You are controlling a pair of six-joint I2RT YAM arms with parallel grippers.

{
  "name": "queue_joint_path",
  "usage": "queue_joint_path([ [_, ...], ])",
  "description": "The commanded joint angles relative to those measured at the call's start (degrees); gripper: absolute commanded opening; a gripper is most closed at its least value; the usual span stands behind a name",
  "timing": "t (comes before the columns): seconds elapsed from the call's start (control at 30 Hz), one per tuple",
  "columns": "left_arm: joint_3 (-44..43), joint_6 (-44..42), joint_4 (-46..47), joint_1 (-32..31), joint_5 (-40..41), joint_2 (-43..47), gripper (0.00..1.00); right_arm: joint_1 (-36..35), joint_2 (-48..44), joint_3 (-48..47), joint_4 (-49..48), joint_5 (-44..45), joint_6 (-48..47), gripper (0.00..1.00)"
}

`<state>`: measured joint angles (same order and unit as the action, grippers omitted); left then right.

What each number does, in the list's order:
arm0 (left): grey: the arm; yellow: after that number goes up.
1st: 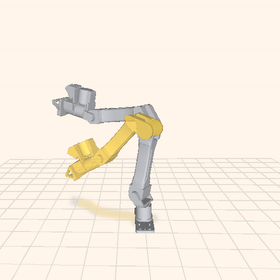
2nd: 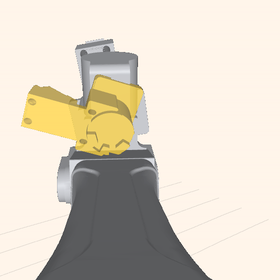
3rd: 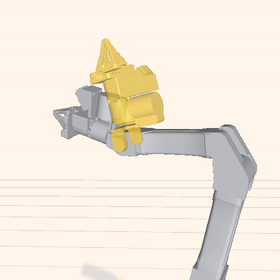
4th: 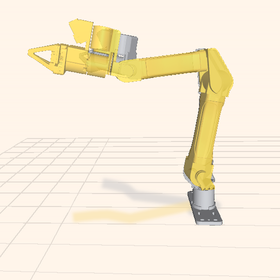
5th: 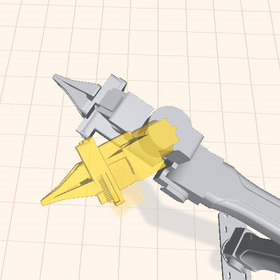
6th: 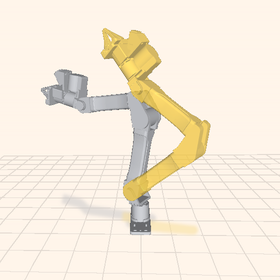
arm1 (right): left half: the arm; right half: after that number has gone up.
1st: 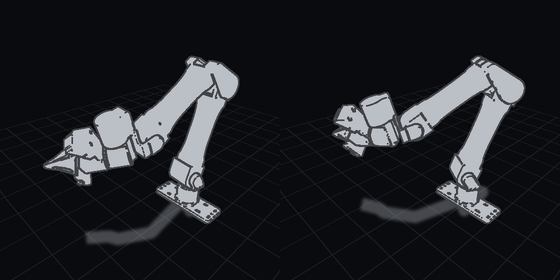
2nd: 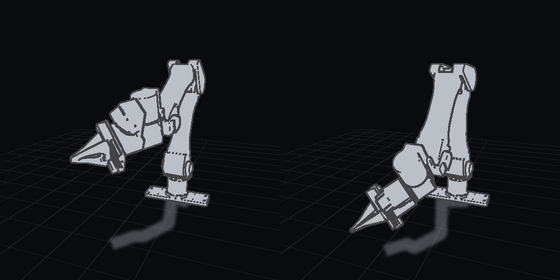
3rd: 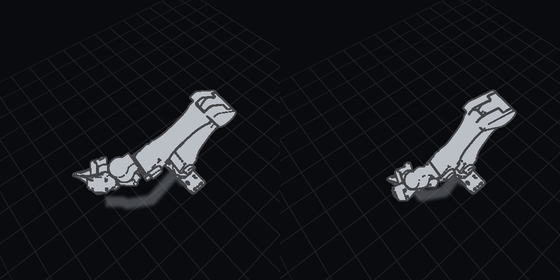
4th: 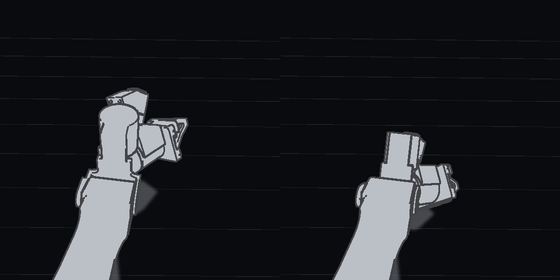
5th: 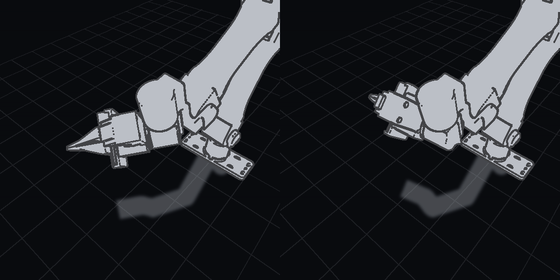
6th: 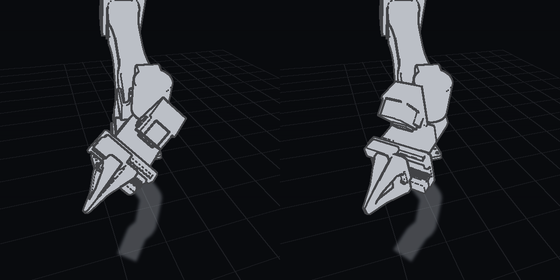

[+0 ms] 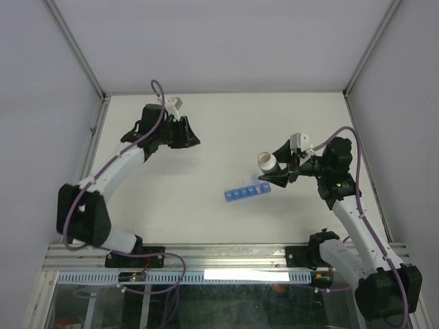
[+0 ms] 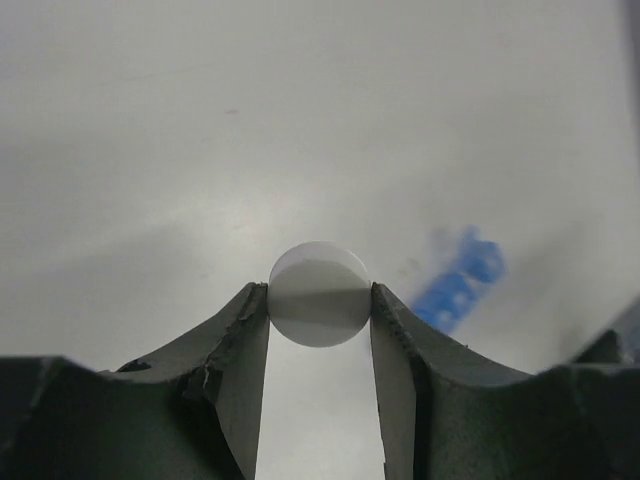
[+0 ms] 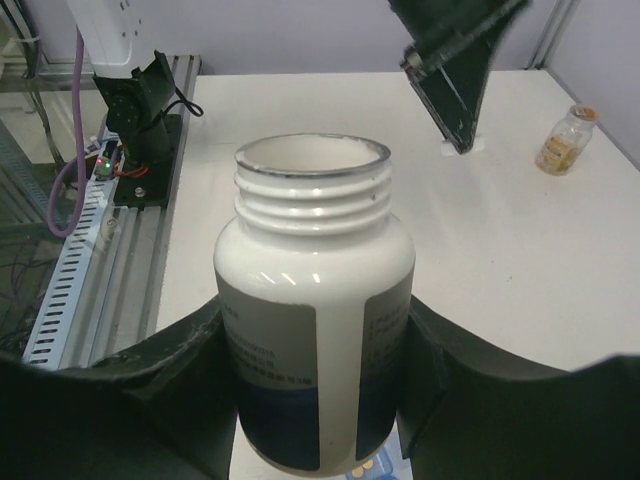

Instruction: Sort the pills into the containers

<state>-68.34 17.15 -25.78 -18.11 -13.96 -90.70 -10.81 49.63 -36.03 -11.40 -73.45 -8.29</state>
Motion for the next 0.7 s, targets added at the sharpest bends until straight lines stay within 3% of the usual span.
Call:
queue_joint_path([
  [0.0,12.2,13.8,27.0,-2.0,-27.7,17.5,0.27,0.2,-1.6,-7.7,20.6,-0.6,-16.3,0.00],
  [0.13,22.6,27.8,49.8,-6.0,-34.0,23.0,0.27,-0.2,-0.2,-11.3,31.7,3.6,-23.5,0.00],
  [0.23,23.9,31.6,57.0,-9.7,-34.5,21.9,0.27,-2.5,2.2,-13.7,38.4,8.8,-27.8,0.00],
  [0.67,24.1,29.8,58.6,-14.7,-32.5,15.5,0.27,-14.3,9.2,-14.8,41.2,24.1,-30.2,0.00],
])
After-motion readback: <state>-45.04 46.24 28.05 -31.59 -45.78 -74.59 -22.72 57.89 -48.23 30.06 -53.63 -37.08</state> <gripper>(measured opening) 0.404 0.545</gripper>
